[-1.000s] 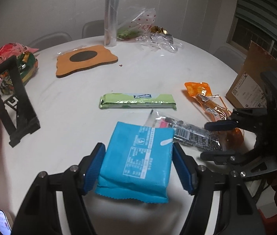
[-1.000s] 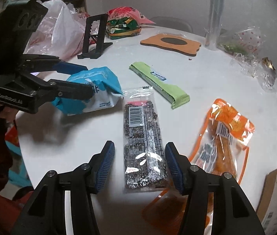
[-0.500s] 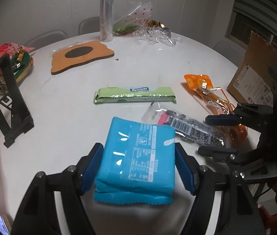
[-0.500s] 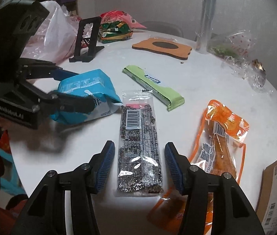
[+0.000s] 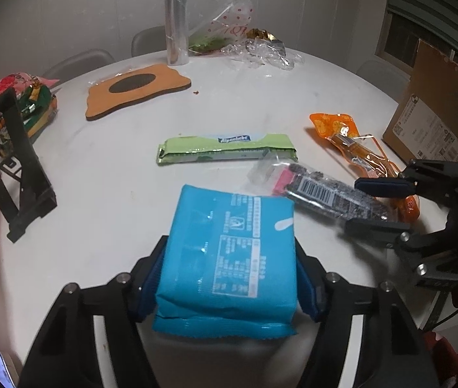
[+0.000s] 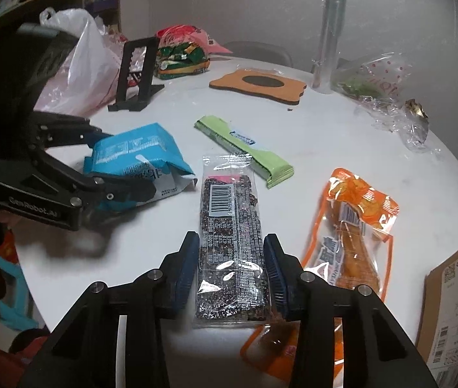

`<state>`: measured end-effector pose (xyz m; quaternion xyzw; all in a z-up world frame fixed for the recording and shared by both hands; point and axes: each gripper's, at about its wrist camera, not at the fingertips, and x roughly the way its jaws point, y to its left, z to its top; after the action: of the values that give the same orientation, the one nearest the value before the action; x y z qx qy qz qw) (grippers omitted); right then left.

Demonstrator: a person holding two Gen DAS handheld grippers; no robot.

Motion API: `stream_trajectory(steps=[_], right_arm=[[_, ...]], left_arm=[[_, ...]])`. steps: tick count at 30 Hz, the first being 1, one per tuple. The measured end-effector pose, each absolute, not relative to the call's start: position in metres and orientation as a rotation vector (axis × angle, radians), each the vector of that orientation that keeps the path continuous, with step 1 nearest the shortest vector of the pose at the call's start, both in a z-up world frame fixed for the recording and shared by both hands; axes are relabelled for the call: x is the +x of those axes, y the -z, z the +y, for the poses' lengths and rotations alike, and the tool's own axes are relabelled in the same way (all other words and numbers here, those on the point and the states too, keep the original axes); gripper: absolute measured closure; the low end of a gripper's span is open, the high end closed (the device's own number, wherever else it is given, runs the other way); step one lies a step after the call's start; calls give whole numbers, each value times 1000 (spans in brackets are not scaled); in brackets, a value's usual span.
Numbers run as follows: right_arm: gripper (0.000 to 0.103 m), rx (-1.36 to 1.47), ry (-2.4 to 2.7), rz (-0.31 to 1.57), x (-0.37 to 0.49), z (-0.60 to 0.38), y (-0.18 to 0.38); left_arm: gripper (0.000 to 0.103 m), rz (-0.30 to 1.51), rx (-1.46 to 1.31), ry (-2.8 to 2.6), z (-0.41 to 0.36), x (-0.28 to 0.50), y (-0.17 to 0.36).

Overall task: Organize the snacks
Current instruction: 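Grasp the blue biscuit pack with left tool while right tool grasps dark sesame bar, then carry the biscuit pack and sesame bar into the box and open both tools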

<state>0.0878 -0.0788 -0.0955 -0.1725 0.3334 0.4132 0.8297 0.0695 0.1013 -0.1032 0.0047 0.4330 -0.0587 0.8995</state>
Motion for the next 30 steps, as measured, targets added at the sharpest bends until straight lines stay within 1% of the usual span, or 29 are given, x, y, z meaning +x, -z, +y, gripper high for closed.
stream_trajectory(steps=[8,12,17,18,20,23,29,30], right_arm=[[66,-375,-878,675,79,-83,77],[66,-378,-897,748,82,-82,92],[66,-375,-886,737,79,-84,102],[64,-375,-886,737,79,-84,102],[63,-384,-885,735,78,-84,102],[57,-391,-893,738,80,-81,103],[57,-382,-894,740,84,-73,103],[59,-381,-893,739,84,-73,103]], left_arm=[[39,852,7,105,103,62,85],[39,857,6,110,103,61,87],[39,880,-10,110,105,64,96],[39,885,-9,108,106,65,98],[39,887,-13,107,106,65,99],[39,886,-19,109,108,65,100],[39,891,-20,108,109,65,102],[39,891,-19,107,109,64,103]])
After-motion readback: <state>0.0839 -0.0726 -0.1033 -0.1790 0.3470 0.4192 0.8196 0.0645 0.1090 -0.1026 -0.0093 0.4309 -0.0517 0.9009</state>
